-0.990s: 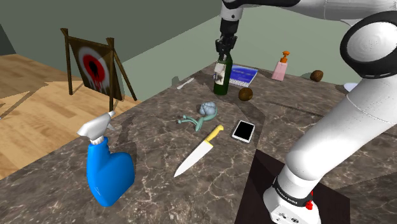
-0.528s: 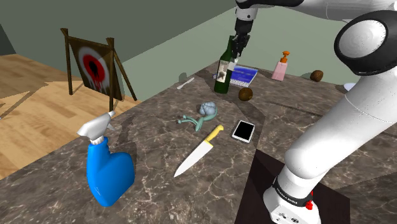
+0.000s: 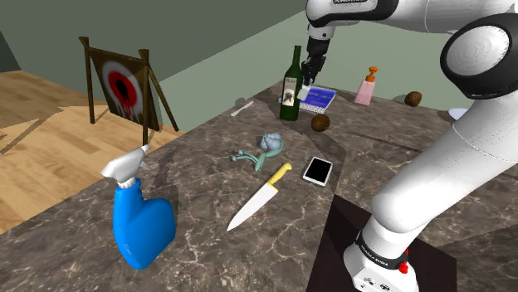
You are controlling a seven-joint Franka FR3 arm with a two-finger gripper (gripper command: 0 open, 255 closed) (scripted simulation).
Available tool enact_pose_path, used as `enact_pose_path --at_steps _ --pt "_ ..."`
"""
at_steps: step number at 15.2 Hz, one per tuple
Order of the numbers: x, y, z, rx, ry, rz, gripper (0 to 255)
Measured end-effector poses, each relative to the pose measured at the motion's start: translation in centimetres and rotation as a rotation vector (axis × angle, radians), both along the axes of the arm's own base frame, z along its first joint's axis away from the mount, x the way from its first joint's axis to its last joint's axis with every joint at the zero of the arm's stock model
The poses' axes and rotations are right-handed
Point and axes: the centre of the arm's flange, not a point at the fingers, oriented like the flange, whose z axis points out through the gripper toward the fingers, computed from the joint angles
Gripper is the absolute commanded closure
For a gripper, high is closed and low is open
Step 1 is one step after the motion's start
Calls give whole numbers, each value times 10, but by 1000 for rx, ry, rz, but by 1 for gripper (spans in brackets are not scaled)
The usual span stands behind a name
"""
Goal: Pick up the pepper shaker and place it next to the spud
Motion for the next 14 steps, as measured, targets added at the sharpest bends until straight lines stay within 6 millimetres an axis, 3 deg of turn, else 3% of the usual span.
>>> enact_pose_path --at_steps 14 --pt "-2 0 -74 0 0 0 255"
